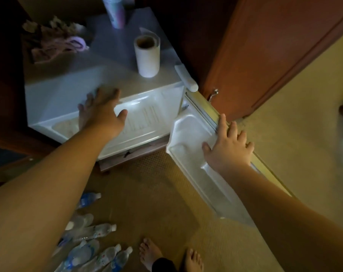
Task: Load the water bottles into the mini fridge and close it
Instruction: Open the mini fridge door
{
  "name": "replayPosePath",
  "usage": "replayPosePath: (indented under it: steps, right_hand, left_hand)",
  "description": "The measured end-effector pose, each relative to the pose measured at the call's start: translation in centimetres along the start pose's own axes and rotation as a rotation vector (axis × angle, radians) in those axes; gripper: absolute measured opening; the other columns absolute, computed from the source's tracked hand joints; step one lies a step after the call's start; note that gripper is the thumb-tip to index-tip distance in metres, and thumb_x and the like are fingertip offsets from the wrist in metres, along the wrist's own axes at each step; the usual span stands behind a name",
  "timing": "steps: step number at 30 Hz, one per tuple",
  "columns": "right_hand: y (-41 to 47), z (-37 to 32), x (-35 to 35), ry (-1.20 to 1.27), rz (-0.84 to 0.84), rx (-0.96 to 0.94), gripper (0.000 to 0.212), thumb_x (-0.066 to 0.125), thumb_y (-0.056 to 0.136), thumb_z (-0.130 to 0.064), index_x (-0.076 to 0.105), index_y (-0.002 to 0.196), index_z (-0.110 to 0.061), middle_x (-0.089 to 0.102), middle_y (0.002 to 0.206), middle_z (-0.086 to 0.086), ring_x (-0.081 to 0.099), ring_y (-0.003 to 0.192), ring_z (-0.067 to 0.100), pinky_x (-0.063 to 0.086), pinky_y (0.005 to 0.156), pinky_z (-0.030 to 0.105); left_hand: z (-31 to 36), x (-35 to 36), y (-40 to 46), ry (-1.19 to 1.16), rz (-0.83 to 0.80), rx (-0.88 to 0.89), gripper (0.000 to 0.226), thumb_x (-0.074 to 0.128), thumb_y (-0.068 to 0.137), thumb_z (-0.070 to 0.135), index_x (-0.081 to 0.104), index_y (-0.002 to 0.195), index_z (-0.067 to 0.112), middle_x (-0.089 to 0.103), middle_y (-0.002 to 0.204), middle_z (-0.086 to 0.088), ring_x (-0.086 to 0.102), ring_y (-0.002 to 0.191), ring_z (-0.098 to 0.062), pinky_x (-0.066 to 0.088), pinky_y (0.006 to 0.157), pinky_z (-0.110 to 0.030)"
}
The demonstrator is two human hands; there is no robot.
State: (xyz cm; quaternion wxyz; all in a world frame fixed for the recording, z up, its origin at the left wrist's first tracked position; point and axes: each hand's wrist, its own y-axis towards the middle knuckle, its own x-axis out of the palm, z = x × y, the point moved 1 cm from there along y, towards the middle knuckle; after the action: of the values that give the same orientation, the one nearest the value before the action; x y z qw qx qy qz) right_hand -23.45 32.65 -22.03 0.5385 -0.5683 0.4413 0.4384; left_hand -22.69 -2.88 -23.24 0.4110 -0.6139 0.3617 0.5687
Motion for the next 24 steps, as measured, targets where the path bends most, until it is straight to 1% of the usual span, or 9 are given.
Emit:
replayPosePath:
  steps: [3,6,9,13,16,20,24]
  right_hand:
    - [1.5,1.3,-0.3,-0.086,-0.011,0.019,0.094,0.028,0.09,-0.076,-0.026,0.156,-0.036,0.002,0.172,0.014,0.011,0.153,0.051,0.017,0.114,0.075]
    - [2.9,2.2,-0.7,-0.11,-0.019,0.024,0.09,0.015,0.089,-0.082,-0.028,0.155,-0.038,-0.006,0.172,0.016,0.001,0.153,0.055,0.008,0.113,0.078]
    - [4.1,3.2,-1.1,-0.108,-0.015,-0.011,0.087,0.006,0.088,-0.085,-0.028,0.155,-0.04,-0.009,0.171,0.015,-0.003,0.153,0.054,0.004,0.115,0.078]
    - [5.4,4.3,-1.3,-0.107,-0.006,-0.07,0.089,0.003,0.086,-0.089,-0.026,0.155,-0.042,-0.009,0.172,0.014,-0.008,0.153,0.053,0.001,0.115,0.077]
    - [6.2,4.8,-1.5,-0.117,-0.013,-0.099,0.093,0.001,0.082,-0.092,-0.026,0.155,-0.042,-0.009,0.172,0.014,-0.009,0.153,0.053,0.001,0.115,0.077]
    - [6.8,5.0,-1.7,-0.152,-0.013,-0.124,0.103,-0.001,0.074,-0.099,-0.026,0.156,-0.04,-0.008,0.172,0.014,-0.01,0.152,0.054,0.001,0.115,0.078]
    - [6.7,4.9,-1.8,-0.17,-0.018,-0.128,0.112,-0.002,0.068,-0.103,-0.024,0.157,-0.039,-0.009,0.172,0.014,-0.011,0.152,0.054,0.002,0.115,0.079]
  left_hand:
    - [0.3,0.1,-0.5,0.098,0.009,-0.007,0.067,0.039,0.102,0.059,0.013,0.161,0.041,0.014,0.169,-0.014,0.019,0.152,-0.045,0.025,0.119,-0.064]
    - [0.8,-0.5,-0.8,0.09,0.014,-0.011,0.064,0.035,0.103,0.059,0.015,0.161,0.039,0.014,0.168,-0.015,0.019,0.152,-0.046,0.024,0.119,-0.065]
    - [1.1,-1.0,-0.8,0.088,-0.015,-0.013,0.066,0.03,0.102,0.063,0.014,0.162,0.039,0.012,0.169,-0.015,0.016,0.152,-0.046,0.023,0.119,-0.065]
    - [0.8,-1.0,-0.9,0.078,-0.03,-0.004,0.073,0.025,0.099,0.07,0.01,0.162,0.039,0.008,0.17,-0.016,0.012,0.154,-0.047,0.02,0.119,-0.066]
    - [0.7,-0.9,-1.1,0.066,-0.018,0.0,0.075,0.023,0.097,0.073,0.009,0.163,0.04,0.008,0.171,-0.015,0.011,0.154,-0.046,0.019,0.119,-0.067]
    - [0.8,-0.8,-1.2,0.057,-0.011,-0.026,0.074,0.023,0.096,0.073,0.012,0.162,0.04,0.01,0.171,-0.015,0.013,0.154,-0.046,0.019,0.119,-0.067]
    - [0.8,-0.9,-1.2,0.044,-0.002,-0.011,0.07,0.026,0.097,0.072,0.018,0.16,0.041,0.014,0.169,-0.017,0.015,0.152,-0.048,0.022,0.117,-0.069]
